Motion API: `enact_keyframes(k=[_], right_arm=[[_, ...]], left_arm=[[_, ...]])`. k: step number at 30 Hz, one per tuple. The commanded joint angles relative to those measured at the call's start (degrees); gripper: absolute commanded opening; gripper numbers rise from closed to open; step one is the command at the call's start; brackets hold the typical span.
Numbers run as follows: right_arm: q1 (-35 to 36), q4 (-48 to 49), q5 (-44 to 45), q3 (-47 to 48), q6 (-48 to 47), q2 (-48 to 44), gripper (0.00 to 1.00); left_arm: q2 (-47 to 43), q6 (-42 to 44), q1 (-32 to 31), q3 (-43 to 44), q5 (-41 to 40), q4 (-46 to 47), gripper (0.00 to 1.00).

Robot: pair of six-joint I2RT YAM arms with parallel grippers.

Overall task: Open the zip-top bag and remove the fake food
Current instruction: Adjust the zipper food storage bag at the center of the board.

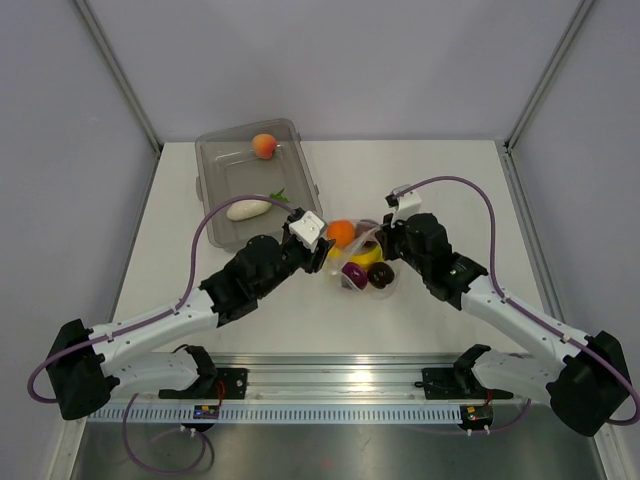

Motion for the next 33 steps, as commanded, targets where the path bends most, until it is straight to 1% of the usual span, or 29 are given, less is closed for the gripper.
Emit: enact_keyframes(k=[1,3,5,6,8,9,10,11,12,14,15,17,18,20,21,23,24,26,29,30,33], right_arm=[[0.4,1.0,5.1,2.5,2.7,-1.8,0.00],[0.4,-0.3,8.8,3.7,4.7,-1.0,0.00],[0.4,-1.3,10.8,4.2,5.4,-0.4,0.00],[0.4,-2.0,13.8,5.1,6.6,0.1,0.00],[0.4,-3.9,16.0,5.7,9.0,0.6,0.00],[0.4,-4.3,20.0,6.3,10.2,0.6,0.00],[0.4,-5.9,22.0,6.6,13.1,0.6,0.00],[0.4,-6.6,24.0,6.8,13.9,0.7,0.00],[0.4,-7.2,27.8,7.0,15.1,0.4,0.00],[0.4,-8.4,30.5,6.9,16.6,-0.3,0.00],[0.3,-8.8,33.7,6.5,17.4,-1.4,0.00],[0.4,-9.8,37.0,6.0,19.1,-2.7,0.00],[0.4,-11.1,40.6,5.8,20.7,-3.8,0.00],[0.4,-12.5,43.8,5.6,22.4,-5.5,0.00],[0.4,-14.6,47.1,5.6,24.5,-5.9,0.00],[0.3,-17.9,50.3,6.3,27.2,-6.6,0.00],[0.3,-22.9,52.4,7.9,31.1,-6.6,0.00],[0.3,-25.4,51.5,9.1,31.9,-6.7,0.00],[0.4,-20.8,49.1,7.8,29.2,-5.9,0.00],[0.4,-20.8,46.9,8.5,28.5,-3.9,0.00],[0.5,-20.7,45.1,9.4,28.3,-1.8,0.00]], left_arm=[[-1.4,-0.9,0.2,-0.6,-1.7,3.9,0.52],[-1.6,-0.9,0.2,-0.6,-1.7,3.8,0.52],[-1.7,-1.0,0.2,-0.6,-1.7,3.7,0.52],[-1.7,-1.0,0.2,-0.5,-1.4,3.7,0.52],[-2.0,-1.5,0.2,-0.4,-1.4,3.6,0.52],[-2.0,-1.6,0.2,-0.5,-1.4,3.7,0.52],[-2.1,-1.7,0.2,-0.6,-1.6,3.7,0.52],[-2.2,-1.8,0.2,-0.7,-1.7,3.9,0.52],[-2.1,-1.9,0.2,-0.7,-1.7,4.0,0.52],[-1.8,-2.0,0.2,-0.6,-1.7,3.9,0.52],[-1.8,-2.2,0.2,-0.6,-1.7,3.9,0.52],[-1.6,-2.3,0.2,-0.5,-1.6,3.9,0.52],[-1.3,-2.2,0.2,-0.3,-1.4,3.8,0.52],[-1.2,-2.7,0.2,-0.3,-1.2,3.8,0.52],[-1.1,-2.7,0.2,-0.2,-1.1,3.9,0.52],[-1.0,-3.3,0.2,-0.2,-1.3,4.1,0.52],[-0.9,-3.4,0.2,-0.1,-1.4,4.1,0.51],[-0.8,-3.9,0.2,-0.1,-2.0,4.2,0.51],[-0.6,-4.3,0.2,-0.1,-2.3,4.4,0.51],[-0.4,-4.7,0.2,-0.1,-1.8,4.5,0.51],[0.1,-5.1,0.2,-0.1,-0.9,5.1,0.51]])
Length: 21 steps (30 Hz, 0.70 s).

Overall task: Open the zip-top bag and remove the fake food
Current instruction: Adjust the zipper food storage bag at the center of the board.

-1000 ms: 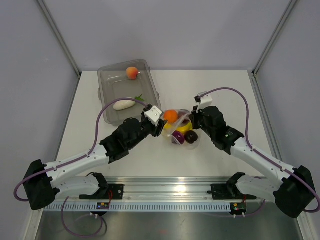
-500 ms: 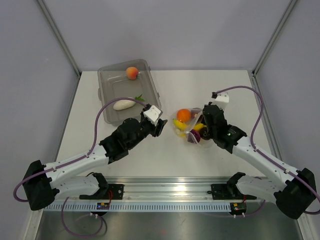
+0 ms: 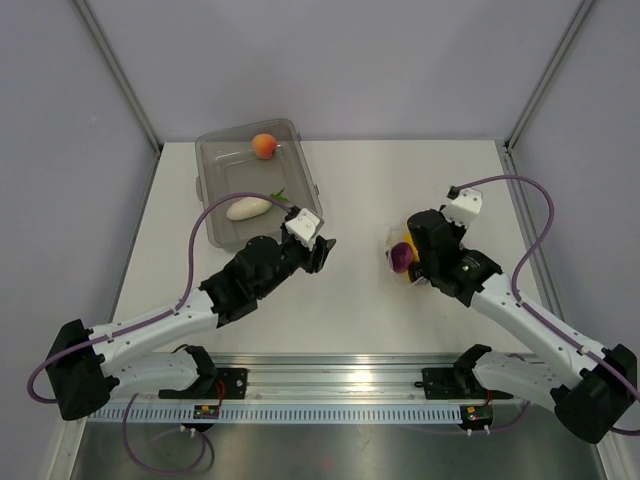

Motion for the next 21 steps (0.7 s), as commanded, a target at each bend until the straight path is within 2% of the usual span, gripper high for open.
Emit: enact_keyframes(k=[1,8,14,17,21], right_arm=[[0.6,1.5,-1.9,3.0,0.7,3.2,0.00],[2.1,11.2,-12.6,0.4,-5.7,2.7,0.00],[2.9,19.6,-24.8,-1.5,-10.1,3.2,0.00],[2.9,19.7,-28.2,-0.3,-11.8,4.9,0.20],[3.0,19.5,-27.4,-0.9,-11.7,3.5,0.26]], left_arm=[[1.2,-3.1,0.2,1.0,0.7,4.6,0.51],[6.2,-4.6,0.2,2.0,6.8,5.9,0.52],[8.9,-4.7,0.2,-0.3,9.6,13.2,0.51],[9.9,-3.7,0.2,-1.5,9.9,16.0,0.51],[12.2,-2.2,0.2,-2.3,10.3,19.1,0.51]])
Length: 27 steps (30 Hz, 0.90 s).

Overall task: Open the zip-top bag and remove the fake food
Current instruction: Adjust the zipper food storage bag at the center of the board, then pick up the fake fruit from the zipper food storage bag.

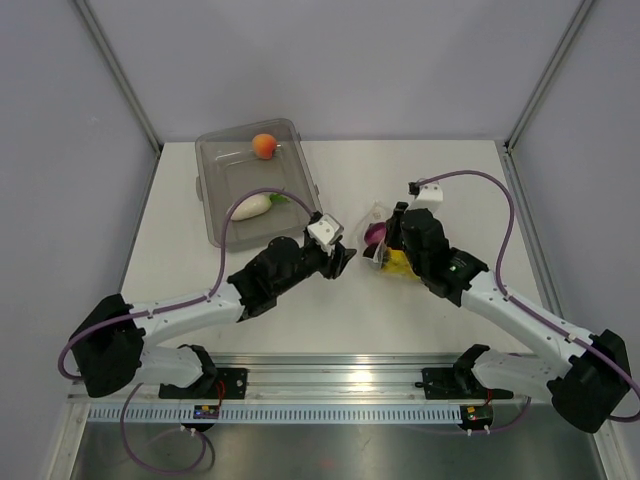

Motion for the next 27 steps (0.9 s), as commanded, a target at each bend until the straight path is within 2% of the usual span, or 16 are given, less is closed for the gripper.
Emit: enact_keyframes(k=[1,7,11,15,18,22,27], right_arm=[[0.5,4.1,-2.4,0.0,-1.9,-2.4,0.31],[0.5,5.1,0.3,-2.6,-1.5,-6.7,0.45],[0.5,5.8,3.6,-4.8,-0.2,-9.9,0.46],[0.4,4.6,8.2,-5.7,1.7,-11.5,0.49],[0.4,2.2,12.0,-5.1,4.1,-11.1,0.58],[0.5,-0.7,17.7,-4.7,8.8,-10.3,0.61],[-0.8,-2.2,18.5,-4.8,11.5,-9.5,0.67]], left_arm=[[3.6,1.6,0.2,0.2,1.2,7.5,0.51],[8.8,1.6,0.4,3.4,0.1,6.8,0.51],[9.5,0.2,1.7,2.5,-1.0,9.5,0.51],[10.3,-3.2,5.3,1.6,3.3,12.8,0.50],[12.0,-5.4,6.7,2.9,6.6,13.7,0.50],[15.6,-7.8,8.6,6.5,11.5,13.4,0.50],[17.7,-9.2,8.6,9.3,14.8,12.6,0.50]])
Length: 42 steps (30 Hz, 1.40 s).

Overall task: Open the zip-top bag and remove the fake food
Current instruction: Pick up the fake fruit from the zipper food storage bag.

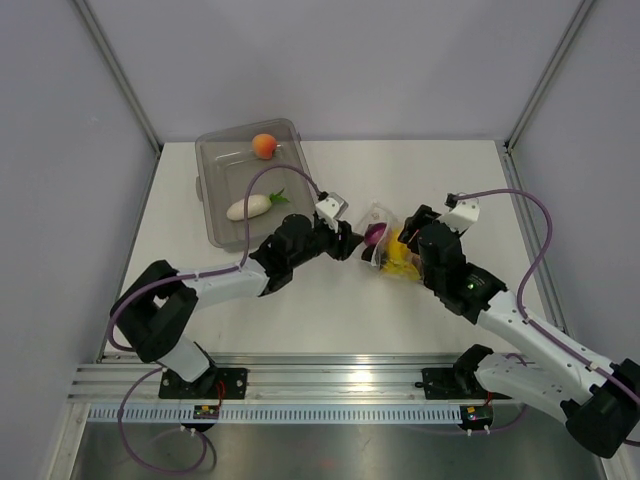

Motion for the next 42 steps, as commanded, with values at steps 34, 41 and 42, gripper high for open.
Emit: enact_keyframes(k=[34,41,42], right_arm=[[-32.5,1.2,-34.5,-6.6,19.9,4.5,0.86],[-32.5,0.9,-34.2,-6.8,19.3,4.3,0.87],[-32.5,0.7,-34.6,-6.7,19.4,4.8,0.87]], left_arm=[[12.0,-14.7,0.0,15.2,8.9,-13.7,0.74],[12.9,-17.4,-0.1,16.1,11.1,-15.9,0.80],[13.2,-17.5,-0.3,16.2,10.9,-16.5,0.80]])
